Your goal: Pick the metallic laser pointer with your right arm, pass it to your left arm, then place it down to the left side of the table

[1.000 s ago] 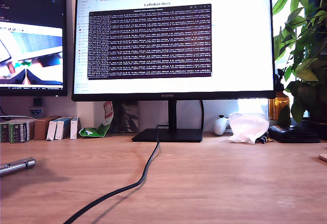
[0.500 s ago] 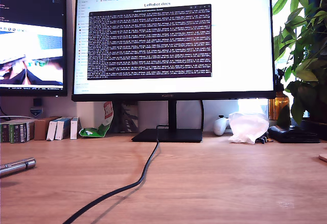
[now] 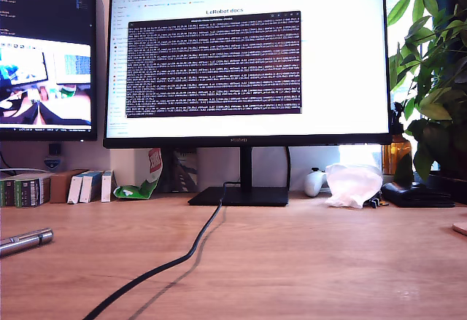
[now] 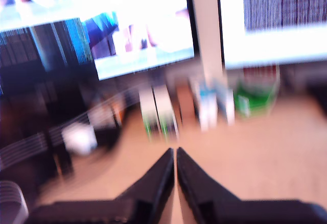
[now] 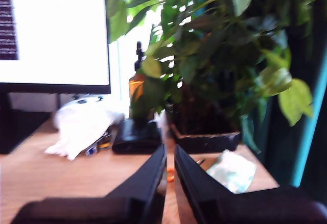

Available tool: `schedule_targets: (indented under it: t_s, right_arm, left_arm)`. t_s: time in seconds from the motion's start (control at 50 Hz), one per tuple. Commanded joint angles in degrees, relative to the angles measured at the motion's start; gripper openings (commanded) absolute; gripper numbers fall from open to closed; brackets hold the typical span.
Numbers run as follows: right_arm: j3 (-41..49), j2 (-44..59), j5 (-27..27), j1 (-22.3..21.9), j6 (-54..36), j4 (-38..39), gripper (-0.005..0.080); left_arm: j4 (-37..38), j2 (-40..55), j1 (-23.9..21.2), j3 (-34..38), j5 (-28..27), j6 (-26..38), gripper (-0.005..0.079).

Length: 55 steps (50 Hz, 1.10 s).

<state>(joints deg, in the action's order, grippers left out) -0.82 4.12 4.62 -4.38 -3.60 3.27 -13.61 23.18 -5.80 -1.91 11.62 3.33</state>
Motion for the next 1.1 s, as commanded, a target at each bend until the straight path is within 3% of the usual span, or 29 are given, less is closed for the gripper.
schedule_targets:
  t_s: [0.0,0.2,0.42,0.86,1.08]
  right_arm:
    - [0.5,0.0,-0.3,0.2,0.6,-0.5,0.0041]
    - [0.5,0.0,-2.7,0.2,1.3,-1.2,0.0041]
    - [0.5,0.0,-3.7,0.2,2.2,-3.4,0.0041]
    - [0.5,0.1,-5.2,0.3,5.3,-13.0,0.0041]
    - [0.5,0.6,-3.7,0.2,6.1,-13.2,0.0041]
  left_arm:
    - [-0.2,-2.1,0.2,-0.3,0.0,-0.4,-0.0019]
    - [7.6,-6.5,0.2,-0.1,0.0,-2.1,-0.0019]
    - [11.2,-12.2,0.0,3.3,0.0,-5.0,-0.0019]
    - [25.3,-20.6,0.0,3.4,0.9,-10.8,-0.0019]
    - [25.4,-19.3,-1.4,3.4,-0.7,-5.5,-0.0019]
